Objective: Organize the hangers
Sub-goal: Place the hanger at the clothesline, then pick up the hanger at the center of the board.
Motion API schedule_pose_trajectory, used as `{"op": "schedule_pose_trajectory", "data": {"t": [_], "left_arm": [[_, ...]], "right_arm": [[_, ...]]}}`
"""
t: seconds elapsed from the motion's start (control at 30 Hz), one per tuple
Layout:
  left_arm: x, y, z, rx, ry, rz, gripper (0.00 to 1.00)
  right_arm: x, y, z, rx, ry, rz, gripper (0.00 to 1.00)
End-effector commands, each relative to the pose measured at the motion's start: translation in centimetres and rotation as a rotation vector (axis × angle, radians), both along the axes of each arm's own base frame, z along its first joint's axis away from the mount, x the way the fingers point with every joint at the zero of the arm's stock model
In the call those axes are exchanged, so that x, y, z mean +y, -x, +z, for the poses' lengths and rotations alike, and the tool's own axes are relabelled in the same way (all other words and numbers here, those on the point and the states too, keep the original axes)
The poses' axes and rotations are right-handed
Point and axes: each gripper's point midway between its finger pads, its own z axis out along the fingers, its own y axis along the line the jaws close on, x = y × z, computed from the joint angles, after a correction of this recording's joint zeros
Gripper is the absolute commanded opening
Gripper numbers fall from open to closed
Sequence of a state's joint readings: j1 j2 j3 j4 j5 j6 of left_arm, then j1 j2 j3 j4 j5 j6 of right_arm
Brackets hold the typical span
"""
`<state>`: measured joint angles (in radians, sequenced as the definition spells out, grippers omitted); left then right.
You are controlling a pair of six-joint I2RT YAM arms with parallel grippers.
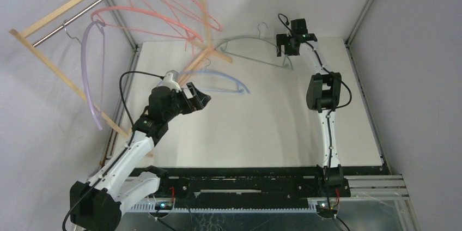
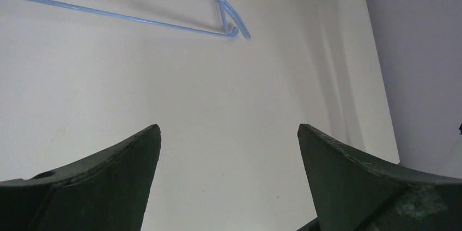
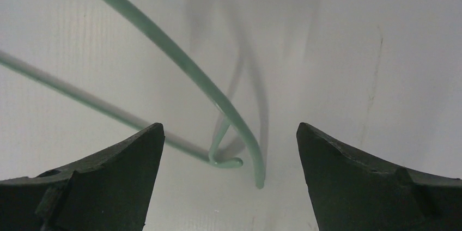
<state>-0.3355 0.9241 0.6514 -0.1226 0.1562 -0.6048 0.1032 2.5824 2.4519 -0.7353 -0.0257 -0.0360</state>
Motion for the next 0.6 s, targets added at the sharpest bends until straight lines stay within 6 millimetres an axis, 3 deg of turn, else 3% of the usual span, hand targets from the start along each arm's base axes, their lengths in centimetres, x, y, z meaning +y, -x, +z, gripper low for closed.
{"op": "schedule_pose_trajectory", "data": {"t": [0.0, 0.3, 0.43, 0.57], "left_arm": [[-1.3, -1.4, 3.3, -0.082, 0.042, -0.036, 0.99], [-2.0, -2.6, 3.7, -0.082, 0.056, -0.050, 0.99], [-2.3, -2.9, 4.1, -0.089, 0.067, -0.054, 0.99], [-2.3, -3.2, 4.2, -0.096, 0.063, -0.053, 0.99]], "right_arm": [[-0.5, -2.3, 1.6, -0.082, -0.055, -0.044, 0.99], [-0.6, -2.6, -0.4, -0.059, -0.094, -0.067, 0.98], [-0.9, -2.7, -0.4, -0.062, -0.086, -0.081, 0.96], [-1.3, -2.3, -0.9, -0.042, -0.069, -0.097, 0.83]]}}
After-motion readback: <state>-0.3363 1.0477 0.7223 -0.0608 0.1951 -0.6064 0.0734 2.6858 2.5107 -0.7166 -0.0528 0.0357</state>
